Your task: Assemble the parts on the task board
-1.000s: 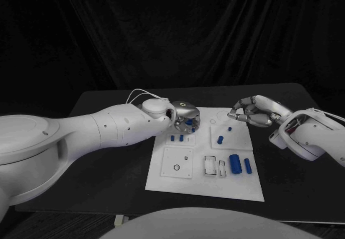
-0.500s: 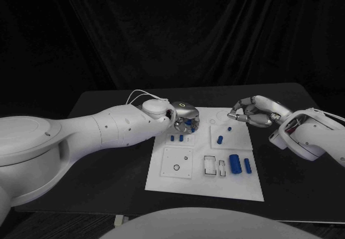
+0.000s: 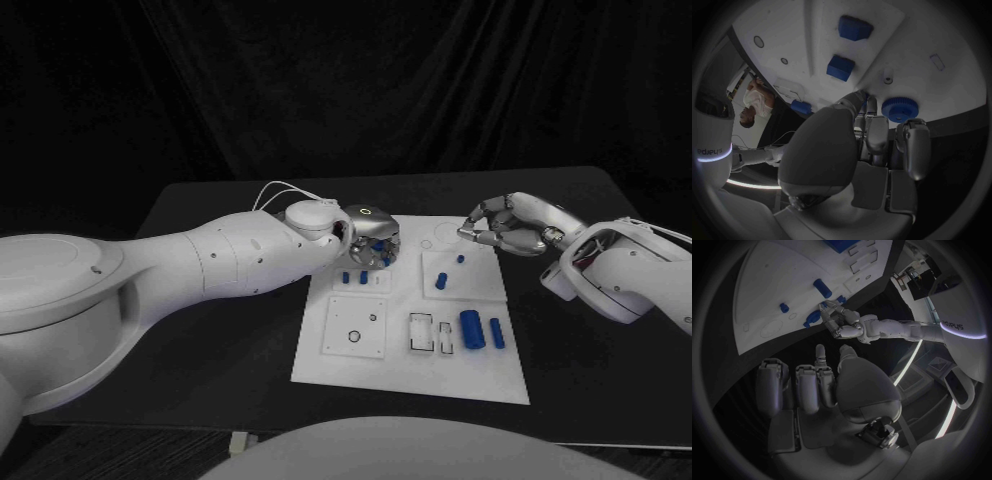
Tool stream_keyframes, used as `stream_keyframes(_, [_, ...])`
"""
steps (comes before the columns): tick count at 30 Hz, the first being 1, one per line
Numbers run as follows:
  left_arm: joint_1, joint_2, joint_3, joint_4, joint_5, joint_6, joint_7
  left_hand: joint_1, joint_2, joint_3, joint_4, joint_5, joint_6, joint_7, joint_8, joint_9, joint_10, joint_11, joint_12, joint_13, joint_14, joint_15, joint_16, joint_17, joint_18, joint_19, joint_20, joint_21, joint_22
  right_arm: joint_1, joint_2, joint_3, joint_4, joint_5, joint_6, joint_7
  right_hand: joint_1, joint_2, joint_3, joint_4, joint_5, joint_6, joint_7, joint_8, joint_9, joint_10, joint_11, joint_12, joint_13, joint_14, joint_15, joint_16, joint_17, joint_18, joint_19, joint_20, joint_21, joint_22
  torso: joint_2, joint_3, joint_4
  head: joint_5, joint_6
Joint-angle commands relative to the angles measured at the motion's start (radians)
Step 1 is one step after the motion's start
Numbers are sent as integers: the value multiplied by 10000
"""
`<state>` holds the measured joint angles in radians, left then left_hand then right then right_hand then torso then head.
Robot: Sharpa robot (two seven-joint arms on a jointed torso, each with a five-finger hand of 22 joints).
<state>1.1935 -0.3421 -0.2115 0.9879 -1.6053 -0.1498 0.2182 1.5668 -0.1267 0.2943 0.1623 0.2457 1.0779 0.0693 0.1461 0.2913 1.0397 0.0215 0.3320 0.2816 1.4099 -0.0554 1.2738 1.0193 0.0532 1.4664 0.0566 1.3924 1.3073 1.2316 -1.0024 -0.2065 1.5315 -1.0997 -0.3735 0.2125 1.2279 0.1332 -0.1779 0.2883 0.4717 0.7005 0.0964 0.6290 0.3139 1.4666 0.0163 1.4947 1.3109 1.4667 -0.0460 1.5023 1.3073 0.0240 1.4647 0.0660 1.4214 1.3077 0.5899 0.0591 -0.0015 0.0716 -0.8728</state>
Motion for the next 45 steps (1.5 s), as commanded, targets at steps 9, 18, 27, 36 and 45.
stream_keyframes(9, [-22,-312,8,319,1,-772,347,-34,111,26,-273,316,297,49,160,149,360,-28,236,159,31,-117,-3,-72,-148,379,-120,175,2129,-20,-19,6,21,-3,81,-190,92,-18,-36,-11,52,-5,-26,-66,-17,291,-24,-49,1464,676,-56,-55,1222,161,296,-76,-44,2091,-1,-6,9,0,2])
stream_keyframes(18, [83,-1143,10,1098,2,-1411,228,-20,57,56,-361,377,296,88,140,157,409,-1,231,165,85,-119,21,-38,-153,390,-131,193,2134,-21,-56,6,6,-3,121,-200,96,-17,-35,-11,54,-4,-26,-67,-19,285,-23,-56,1455,674,-56,-59,1215,169,281,-76,-74,2081,-2,-2,9,-32,2])
stream_keyframes(27, [315,-2084,10,1963,2,-1582,12,-88,17,60,-356,316,292,117,121,160,402,28,184,142,73,-99,-35,-133,-143,372,-121,145,2119,-38,-62,6,-26,-3,156,-210,100,-16,-34,-10,54,-3,-24,-68,-20,282,-22,-61,1450,667,-55,-73,1189,172,274,-76,-88,2076,-17,6,13,-35,2])
stream_keyframes(36, [366,-2539,8,2350,2,-1230,-246,-180,-9,83,-331,153,219,138,50,145,453,46,131,108,109,-81,-15,-98,-161,402,-105,214,2141,-127,-68,5,-43,-3,190,-219,107,-16,-34,-8,55,-3,-22,-72,-24,272,-19,-74,1433,662,-53,-83,1173,177,266,-74,-106,2070,-16,15,10,-28,2])
stream_keyframes(45, [371,-2558,7,2339,2,-926,-310,-214,-30,112,-324,73,134,134,-20,125,410,56,54,68,108,-71,-40,-144,-156,394,-95,193,2135,-160,-64,5,-61,-3,208,-233,113,-16,-33,-8,56,-3,-21,-75,-27,272,-18,-76,1432,661,-52,-86,1169,177,264,-74,-110,2069,0,-3,11,-52,2])
